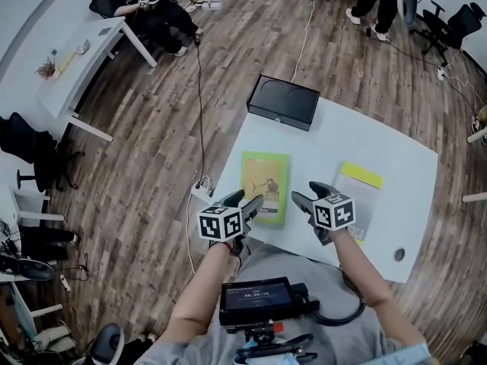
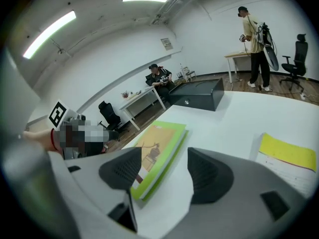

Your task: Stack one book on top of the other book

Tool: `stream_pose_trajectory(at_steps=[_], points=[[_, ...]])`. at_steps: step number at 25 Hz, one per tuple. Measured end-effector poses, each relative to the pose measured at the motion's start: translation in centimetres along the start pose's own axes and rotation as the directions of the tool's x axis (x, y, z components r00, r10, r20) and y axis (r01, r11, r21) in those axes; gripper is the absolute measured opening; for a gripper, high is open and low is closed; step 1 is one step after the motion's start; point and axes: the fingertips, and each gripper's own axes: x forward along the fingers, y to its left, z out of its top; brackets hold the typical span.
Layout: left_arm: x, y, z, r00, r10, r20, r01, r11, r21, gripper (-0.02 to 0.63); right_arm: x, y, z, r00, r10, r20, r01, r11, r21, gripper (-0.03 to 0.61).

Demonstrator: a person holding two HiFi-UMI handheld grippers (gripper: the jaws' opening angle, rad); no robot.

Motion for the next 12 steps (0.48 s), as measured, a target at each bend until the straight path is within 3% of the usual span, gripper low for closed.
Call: stream_pose_trajectory(at_steps=[12], points=[[1.2, 6.6, -0.6, 0.994, 0.069, -0.090, -0.062, 0.995, 0.073, 0.272, 5.6, 1.3, -1.0, 0.998, -0.011, -0.056, 0.015, 0.997, 0.073, 0.262]])
